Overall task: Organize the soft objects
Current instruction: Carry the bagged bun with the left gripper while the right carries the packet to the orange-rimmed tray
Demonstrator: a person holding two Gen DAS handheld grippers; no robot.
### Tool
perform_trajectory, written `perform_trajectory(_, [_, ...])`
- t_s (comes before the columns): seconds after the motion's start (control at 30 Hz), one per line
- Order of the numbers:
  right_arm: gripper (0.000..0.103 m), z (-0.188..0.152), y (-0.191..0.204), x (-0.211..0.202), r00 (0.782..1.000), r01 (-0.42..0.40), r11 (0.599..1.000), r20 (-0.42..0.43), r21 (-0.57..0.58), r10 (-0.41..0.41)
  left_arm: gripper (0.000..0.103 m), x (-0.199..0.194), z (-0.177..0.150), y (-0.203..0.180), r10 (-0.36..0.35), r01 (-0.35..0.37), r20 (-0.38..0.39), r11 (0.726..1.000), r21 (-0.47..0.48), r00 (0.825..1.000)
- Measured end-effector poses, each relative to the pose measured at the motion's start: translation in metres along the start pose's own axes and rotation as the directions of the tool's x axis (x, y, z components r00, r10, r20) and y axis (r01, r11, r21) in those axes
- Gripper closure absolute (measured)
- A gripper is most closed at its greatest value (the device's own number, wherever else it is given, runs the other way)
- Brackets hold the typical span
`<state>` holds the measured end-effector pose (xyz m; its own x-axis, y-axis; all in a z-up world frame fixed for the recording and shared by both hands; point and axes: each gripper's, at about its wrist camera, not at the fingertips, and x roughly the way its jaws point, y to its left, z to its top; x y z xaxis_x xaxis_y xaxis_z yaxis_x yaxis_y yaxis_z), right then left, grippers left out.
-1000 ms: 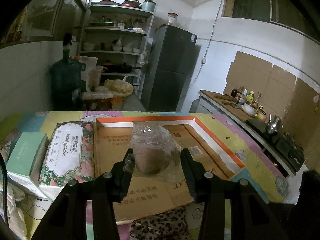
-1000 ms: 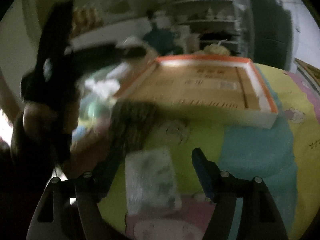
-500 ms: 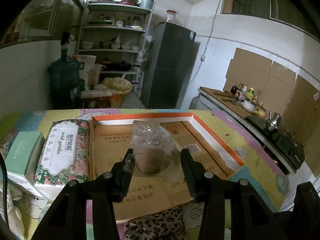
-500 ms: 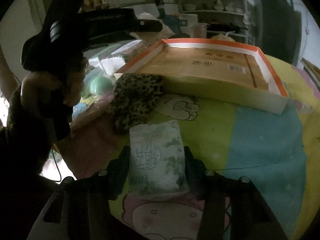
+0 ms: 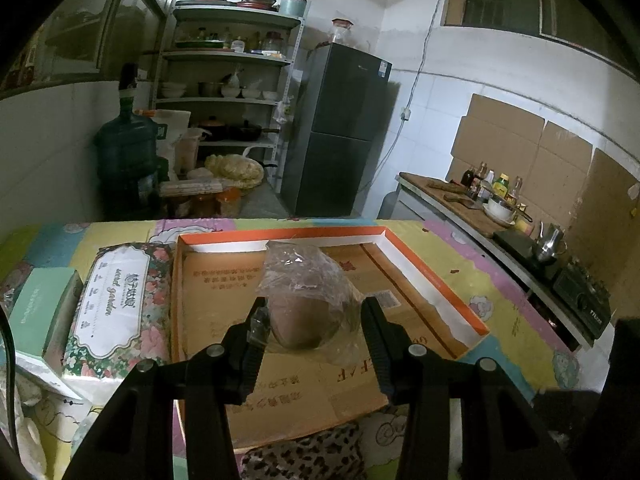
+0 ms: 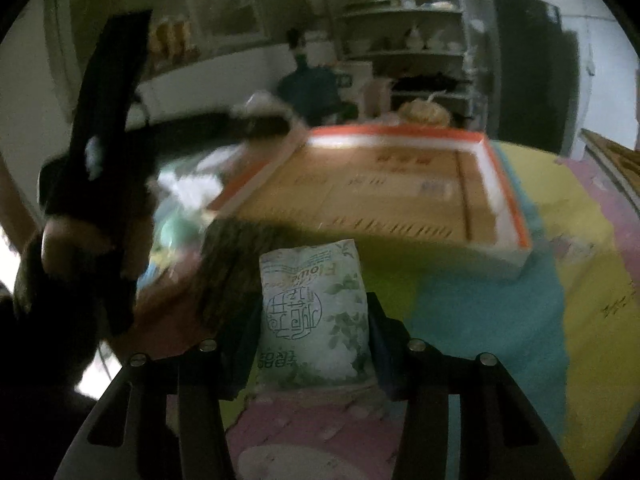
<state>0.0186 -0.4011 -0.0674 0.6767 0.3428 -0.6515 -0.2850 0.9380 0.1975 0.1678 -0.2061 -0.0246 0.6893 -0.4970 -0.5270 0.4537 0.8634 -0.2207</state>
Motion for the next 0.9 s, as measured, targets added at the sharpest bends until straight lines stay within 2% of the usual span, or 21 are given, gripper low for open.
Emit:
perform_trajectory(0.23, [0.053, 0.035, -0.025, -0.008, 0.993, 0.076, 0.997, 0.093, 0.024, -0.078, 0.056, 0.007, 0.001, -0.002, 0.005, -0.005, -0.02, 1.0, -0.008, 1.0])
perform_trajectory(0.43, [0.053, 0.065, -0.044, -0.001, 0.986, 0.115, 0.993, 0.12, 0.02, -0.117, 0.056, 0.022, 0.009, -0.007, -0.018, 0.017, -0.053, 0.999, -0.032, 0.998])
perform_trajectory(0.67, [0.053, 0.087, -0.068, 0.021, 0.983, 0.149, 0.988, 0.101, 0.03, -0.151, 0.056, 0.048, 0.014, -0.009, -0.047, 0.038, -0.112, 0.996, -0.079, 0.993])
perform_trajectory(0.9, [0.053, 0.095, -0.089, 0.057, 0.987, 0.158, 0.987, 0.028, 0.033, -0.159, 0.056, 0.077, 0.013, -0.009, -0.045, 0.025, -0.178, 0.993, -0.113, 0.983])
